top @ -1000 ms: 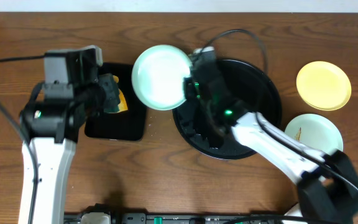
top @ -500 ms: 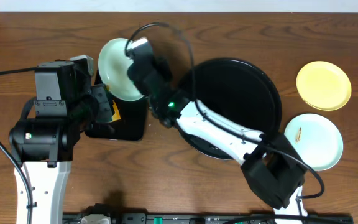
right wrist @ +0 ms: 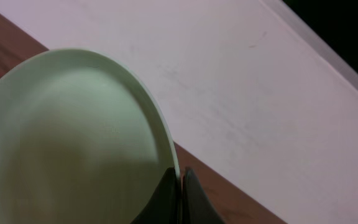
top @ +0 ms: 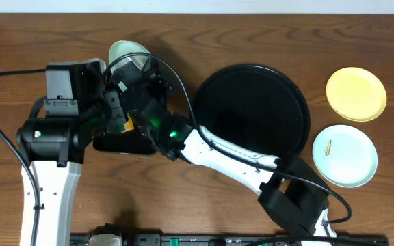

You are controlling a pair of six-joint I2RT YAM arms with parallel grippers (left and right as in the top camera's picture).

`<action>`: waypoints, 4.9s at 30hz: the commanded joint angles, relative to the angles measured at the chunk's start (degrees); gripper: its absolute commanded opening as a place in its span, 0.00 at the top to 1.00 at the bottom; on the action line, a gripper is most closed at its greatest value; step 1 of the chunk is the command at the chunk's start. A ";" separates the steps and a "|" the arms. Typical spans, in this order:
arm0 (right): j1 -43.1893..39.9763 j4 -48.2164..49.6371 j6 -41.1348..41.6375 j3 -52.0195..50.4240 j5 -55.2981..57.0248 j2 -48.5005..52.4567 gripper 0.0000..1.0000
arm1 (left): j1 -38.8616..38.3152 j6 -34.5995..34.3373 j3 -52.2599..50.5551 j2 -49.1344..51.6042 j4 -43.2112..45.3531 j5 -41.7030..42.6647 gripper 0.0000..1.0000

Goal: Clean dirty plates on tray and stack at the side

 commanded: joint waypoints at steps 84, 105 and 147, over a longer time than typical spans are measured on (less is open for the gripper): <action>-86.44 -57.99 36.79 -7.69 -40.24 -8.92 0.38 | 0.24 0.15 -0.04 18.16 6.05 -0.74 0.92; -118.27 -53.99 48.30 -8.66 -59.71 -2.69 0.64 | 0.17 0.11 -0.46 18.16 5.25 -0.72 0.91; -107.47 -32.59 50.97 -21.70 -52.96 -23.54 0.99 | 0.11 0.11 -1.05 18.21 5.03 -0.72 0.91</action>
